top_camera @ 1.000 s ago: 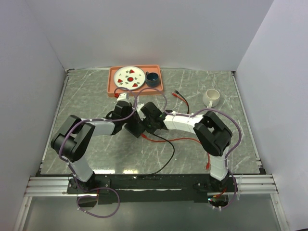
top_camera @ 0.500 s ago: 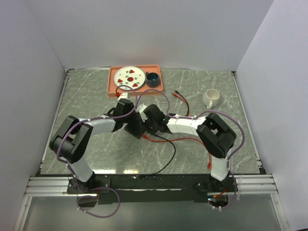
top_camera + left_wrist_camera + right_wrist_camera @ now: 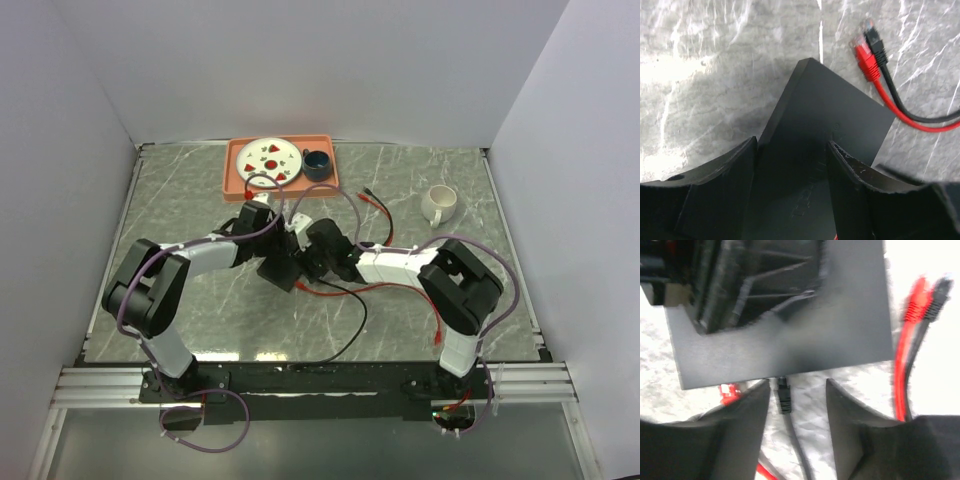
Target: Insert the plug into the switch port
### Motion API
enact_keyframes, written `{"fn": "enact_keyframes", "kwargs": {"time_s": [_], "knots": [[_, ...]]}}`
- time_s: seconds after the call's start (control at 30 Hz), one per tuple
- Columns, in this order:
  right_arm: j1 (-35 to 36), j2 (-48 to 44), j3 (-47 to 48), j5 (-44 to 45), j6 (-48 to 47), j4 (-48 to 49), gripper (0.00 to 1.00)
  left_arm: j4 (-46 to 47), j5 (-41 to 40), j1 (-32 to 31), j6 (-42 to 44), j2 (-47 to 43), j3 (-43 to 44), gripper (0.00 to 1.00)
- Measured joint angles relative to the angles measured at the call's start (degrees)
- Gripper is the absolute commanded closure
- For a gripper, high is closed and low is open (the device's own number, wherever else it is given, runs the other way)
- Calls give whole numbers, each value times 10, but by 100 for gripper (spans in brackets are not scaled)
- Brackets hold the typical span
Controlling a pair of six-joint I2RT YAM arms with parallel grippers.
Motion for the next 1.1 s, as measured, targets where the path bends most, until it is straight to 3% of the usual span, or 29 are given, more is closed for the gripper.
{"fn": "enact_keyframes", "kwargs": {"time_s": [0.17,0.37,0.47,0.7,1.0,1.1], "knots": [[-3,-38,-12,0,-9,84,11,-30,47,3,-10,1,0,38],[-2,-78,-28,-5,-14,90,11,-60,77,12,-13,4,12,38],[-2,-98,-42,-4,-14,100,14,-75,81,13,-10,9,23,36],[-9,-165,-92,7,-11,115,34,-96,89,16,1,11,33,36],[-21,-163,-123,-17,-5,95,45,-101,108,22,14,17,38,35],[-21,-161,-128,-22,-2,93,42,-101,110,23,15,18,38,34]]}}
